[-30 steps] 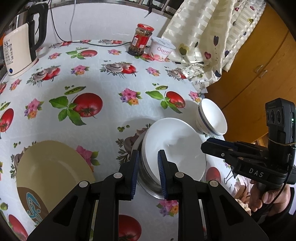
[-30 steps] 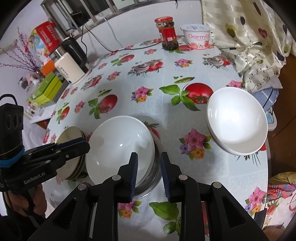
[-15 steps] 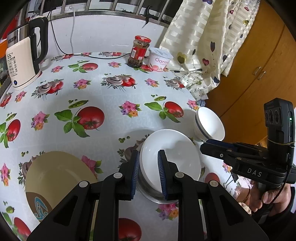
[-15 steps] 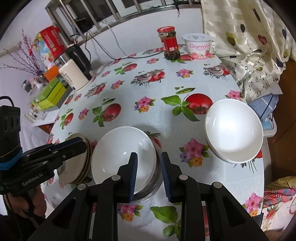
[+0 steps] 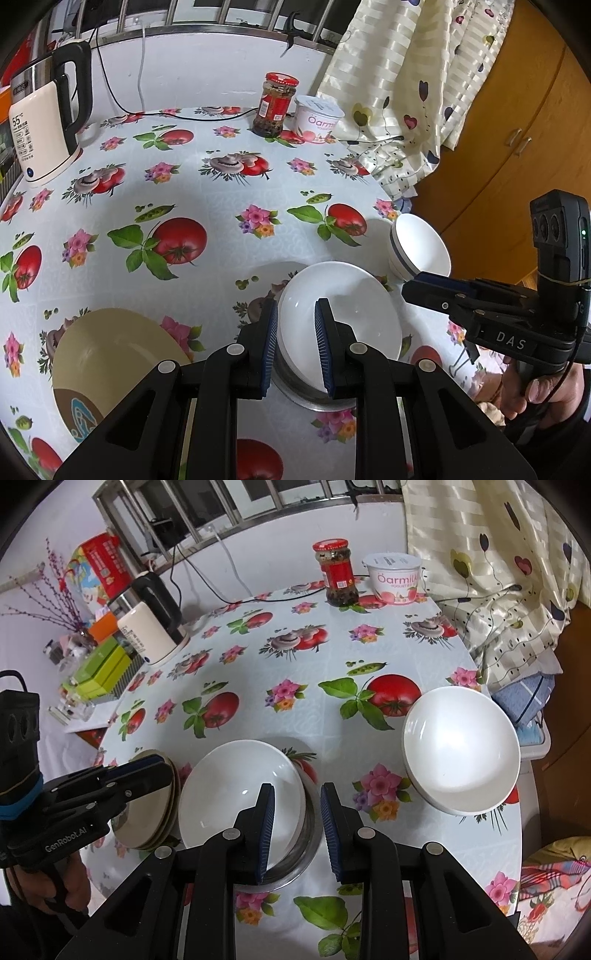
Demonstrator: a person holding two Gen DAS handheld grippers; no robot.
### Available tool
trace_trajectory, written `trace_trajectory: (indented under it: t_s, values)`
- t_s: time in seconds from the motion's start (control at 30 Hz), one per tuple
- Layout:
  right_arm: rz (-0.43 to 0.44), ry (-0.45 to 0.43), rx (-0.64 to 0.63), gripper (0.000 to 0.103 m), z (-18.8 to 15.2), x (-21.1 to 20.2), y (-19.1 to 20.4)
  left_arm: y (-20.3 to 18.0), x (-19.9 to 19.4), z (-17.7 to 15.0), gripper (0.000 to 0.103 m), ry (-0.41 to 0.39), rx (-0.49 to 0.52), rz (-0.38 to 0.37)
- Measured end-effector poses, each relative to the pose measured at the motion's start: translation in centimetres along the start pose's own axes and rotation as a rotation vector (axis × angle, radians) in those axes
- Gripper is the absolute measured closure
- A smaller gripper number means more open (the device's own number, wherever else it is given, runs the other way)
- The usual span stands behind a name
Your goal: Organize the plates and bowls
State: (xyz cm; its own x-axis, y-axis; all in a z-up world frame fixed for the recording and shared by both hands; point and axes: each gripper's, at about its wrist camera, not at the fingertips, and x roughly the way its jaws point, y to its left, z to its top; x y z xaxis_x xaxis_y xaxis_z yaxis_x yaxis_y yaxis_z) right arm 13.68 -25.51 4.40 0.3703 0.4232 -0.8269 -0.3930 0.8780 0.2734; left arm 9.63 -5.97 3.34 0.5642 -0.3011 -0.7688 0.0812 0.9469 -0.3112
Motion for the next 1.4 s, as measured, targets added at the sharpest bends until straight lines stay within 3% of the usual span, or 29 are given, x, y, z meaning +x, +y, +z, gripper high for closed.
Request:
trace_trajectory:
  t_s: [1.4]
  values:
    - [-0.027, -0.07, 0.071, 0.071, -0.2, -1.9, -3.7, -3.5, 1.7, 1.7, 0.081, 0.011, 0.079, -0.034]
